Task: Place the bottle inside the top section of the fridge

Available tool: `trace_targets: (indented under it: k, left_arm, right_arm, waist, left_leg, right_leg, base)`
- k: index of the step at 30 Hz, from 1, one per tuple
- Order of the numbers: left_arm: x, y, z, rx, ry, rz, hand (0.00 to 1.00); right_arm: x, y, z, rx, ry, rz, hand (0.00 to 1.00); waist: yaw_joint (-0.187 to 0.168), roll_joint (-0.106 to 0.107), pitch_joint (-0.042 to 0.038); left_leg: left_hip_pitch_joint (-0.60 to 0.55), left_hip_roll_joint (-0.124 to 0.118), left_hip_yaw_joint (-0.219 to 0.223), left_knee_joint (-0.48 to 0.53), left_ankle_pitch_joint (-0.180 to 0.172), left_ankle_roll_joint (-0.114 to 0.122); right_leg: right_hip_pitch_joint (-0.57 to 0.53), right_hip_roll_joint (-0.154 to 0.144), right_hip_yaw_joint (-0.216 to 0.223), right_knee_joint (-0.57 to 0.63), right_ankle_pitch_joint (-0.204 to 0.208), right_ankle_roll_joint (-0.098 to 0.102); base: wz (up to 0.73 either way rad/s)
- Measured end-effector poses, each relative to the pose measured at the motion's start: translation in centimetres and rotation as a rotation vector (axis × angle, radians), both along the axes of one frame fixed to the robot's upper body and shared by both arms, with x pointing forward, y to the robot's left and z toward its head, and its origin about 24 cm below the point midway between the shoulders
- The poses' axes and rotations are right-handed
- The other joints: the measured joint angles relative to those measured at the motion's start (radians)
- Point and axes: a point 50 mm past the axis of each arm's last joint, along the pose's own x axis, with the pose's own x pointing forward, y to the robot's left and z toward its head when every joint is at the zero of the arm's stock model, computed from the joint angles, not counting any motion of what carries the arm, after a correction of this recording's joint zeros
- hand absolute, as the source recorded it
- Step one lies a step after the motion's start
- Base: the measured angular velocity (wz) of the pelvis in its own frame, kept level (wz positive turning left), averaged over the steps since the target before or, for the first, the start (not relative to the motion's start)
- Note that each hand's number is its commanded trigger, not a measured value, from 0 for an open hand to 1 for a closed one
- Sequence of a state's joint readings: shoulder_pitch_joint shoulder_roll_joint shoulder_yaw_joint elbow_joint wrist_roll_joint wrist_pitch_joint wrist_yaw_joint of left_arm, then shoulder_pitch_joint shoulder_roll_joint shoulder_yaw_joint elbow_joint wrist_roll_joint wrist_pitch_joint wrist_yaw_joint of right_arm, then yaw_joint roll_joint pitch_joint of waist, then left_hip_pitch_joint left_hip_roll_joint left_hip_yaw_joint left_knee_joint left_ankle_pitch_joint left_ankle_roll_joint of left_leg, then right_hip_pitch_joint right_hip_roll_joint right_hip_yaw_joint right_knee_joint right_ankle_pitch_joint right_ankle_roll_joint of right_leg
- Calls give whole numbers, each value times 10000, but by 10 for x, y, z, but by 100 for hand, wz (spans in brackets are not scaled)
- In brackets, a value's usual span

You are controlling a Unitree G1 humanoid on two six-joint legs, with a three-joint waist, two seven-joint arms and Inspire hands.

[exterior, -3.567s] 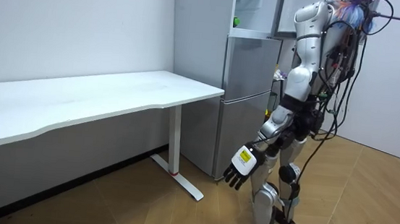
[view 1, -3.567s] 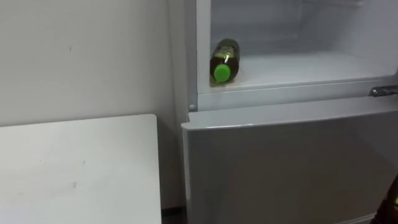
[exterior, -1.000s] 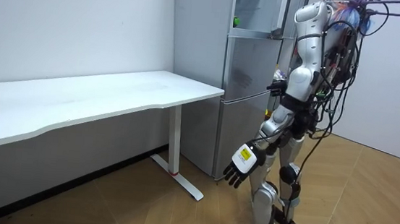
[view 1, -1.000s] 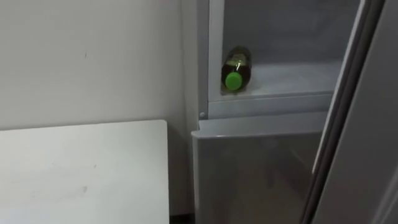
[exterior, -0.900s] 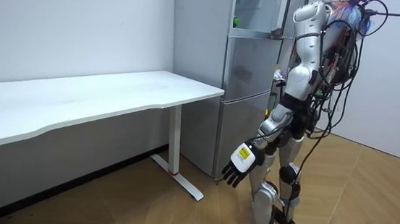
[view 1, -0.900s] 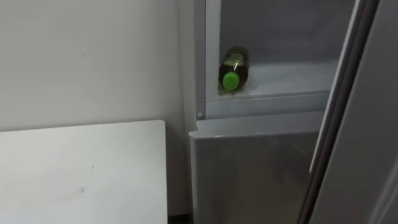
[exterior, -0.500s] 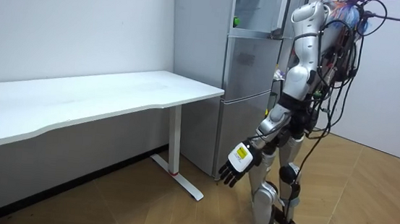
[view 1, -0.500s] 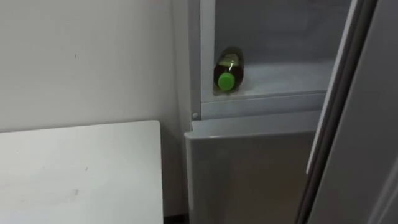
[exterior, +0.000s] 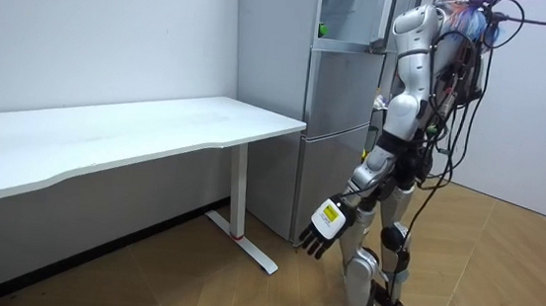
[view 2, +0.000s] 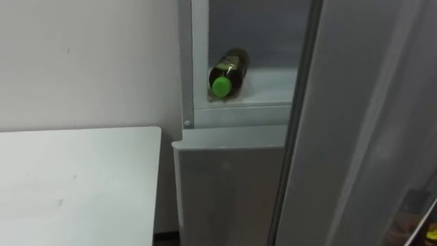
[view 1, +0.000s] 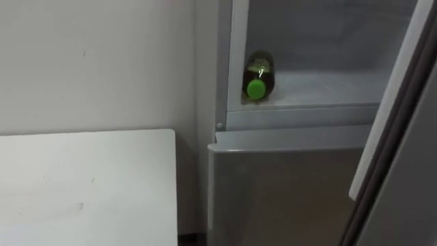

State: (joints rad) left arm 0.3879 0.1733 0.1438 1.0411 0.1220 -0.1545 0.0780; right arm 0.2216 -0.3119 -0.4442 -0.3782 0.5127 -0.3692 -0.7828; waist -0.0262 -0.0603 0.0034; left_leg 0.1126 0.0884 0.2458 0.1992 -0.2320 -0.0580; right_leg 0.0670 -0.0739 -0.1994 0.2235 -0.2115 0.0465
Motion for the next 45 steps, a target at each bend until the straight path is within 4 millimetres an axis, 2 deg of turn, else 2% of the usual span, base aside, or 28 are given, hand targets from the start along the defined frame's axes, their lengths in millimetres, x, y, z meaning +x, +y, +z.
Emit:
trace_targets:
  k: [4,11,15,27,32,36,37,38,45]
  left_arm:
    - [1,-2,0,-72,-19,-135,0]
    - [0,-2,-1,-184,7,-169,0]
    - [0,-3,-1,-257,25,-191,0]
    - [2,-4,-1,-341,15,-276,0]
    - [6,-4,-2,-356,105,-346,0]
    - [12,-4,-2,-296,78,-627,0]
    - [15,-4,-2,-280,44,-752,0]
    - [16,-5,-1,-272,14,-830,0]
    - [21,-2,0,-283,119,-1173,0]
  right_arm:
    - [-1,6,9,-470,-376,132,0]
    - [0,8,12,-847,-398,285,0]
    - [5,15,11,-903,-378,786,0]
    - [20,35,11,-1543,-224,2788,0]
    - [29,50,5,-1962,178,4171,0]
    - [36,56,-2,-2344,738,5144,0]
    - [38,58,-5,-2393,921,5378,0]
    - [38,58,-6,-2470,970,5420,0]
    - [50,70,-19,-2786,2027,6803,0]
  waist:
    - [46,-6,8]
    - [80,63,4]
    - [82,117,-32]
    - [337,136,-19]
    - [341,191,8]
    - [363,159,-18]
    - [374,233,-48]
    - [373,175,-69]
    - [368,172,-19]
  left_leg:
    - [-6,0,3,-12,0,-1]
    - [-13,0,0,-24,-1,-1]
    - [-30,0,-6,-28,-1,-2]
    - [13,16,-13,10,0,-2]
    - [-113,28,-10,39,-1,-3]
    - [-215,42,2,62,-1,-3]
    - [-207,43,3,73,-1,-3]
    - [-202,43,2,75,-1,-2]
    - [-203,51,6,70,-1,-3]
  right_leg:
    - [-3,2,0,-22,0,1]
    - [-4,6,-6,-23,1,0]
    - [-23,6,-17,-1,1,-1]
    - [23,9,16,32,4,-6]
    - [-41,15,13,-10,14,-22]
    - [-157,31,27,1,53,-40]
    - [-158,32,26,-2,54,-41]
    - [-158,31,27,-2,55,-42]
    - [-153,37,23,16,66,-54]
  base:
    - [0]
    - [0]
    - [0]
    - [0]
    - [0]
    - [0]
    - [0]
    - [0]
    - [-1]
